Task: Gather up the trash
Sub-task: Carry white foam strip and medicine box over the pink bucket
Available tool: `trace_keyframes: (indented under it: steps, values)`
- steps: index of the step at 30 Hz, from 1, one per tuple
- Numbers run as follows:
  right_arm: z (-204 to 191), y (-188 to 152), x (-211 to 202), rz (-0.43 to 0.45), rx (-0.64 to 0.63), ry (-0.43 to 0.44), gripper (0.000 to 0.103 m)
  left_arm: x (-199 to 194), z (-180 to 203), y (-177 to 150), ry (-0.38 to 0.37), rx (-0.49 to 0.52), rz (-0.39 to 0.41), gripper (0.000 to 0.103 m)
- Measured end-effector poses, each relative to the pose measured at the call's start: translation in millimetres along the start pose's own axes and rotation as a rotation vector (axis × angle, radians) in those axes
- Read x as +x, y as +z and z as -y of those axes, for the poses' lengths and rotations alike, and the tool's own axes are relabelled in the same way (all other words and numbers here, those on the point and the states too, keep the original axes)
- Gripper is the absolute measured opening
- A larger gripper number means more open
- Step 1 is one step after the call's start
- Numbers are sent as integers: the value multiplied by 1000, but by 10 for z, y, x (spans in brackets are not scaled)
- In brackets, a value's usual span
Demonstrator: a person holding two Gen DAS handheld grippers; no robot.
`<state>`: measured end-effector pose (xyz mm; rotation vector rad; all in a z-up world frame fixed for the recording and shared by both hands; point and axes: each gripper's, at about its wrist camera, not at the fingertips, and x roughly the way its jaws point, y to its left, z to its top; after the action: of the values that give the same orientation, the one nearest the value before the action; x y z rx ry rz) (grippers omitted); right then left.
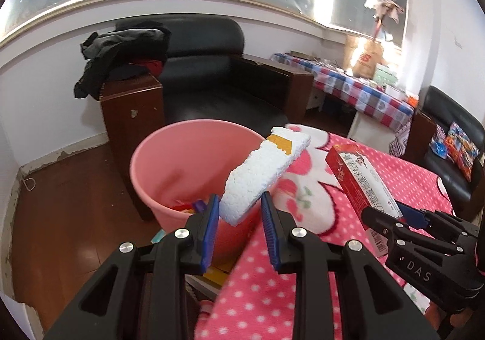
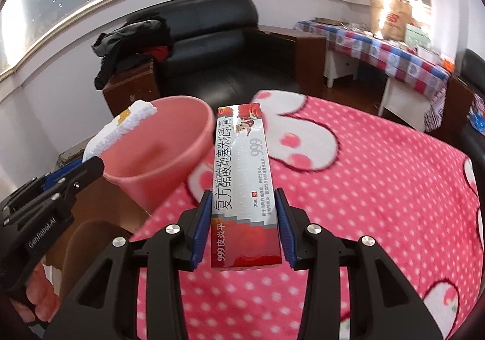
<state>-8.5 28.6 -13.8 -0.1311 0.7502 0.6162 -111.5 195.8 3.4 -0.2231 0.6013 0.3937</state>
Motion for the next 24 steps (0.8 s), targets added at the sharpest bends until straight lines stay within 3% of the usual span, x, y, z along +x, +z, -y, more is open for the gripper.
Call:
trace_keyframes:
  steps: [12, 24]
  values:
    - [-599, 325, 282, -15, -76, 75, 41, 93, -530, 150, 73, -83, 23, 27]
    - [-896, 582, 619, -47, -85, 108, 41, 344, -838, 217, 132, -121, 17, 27]
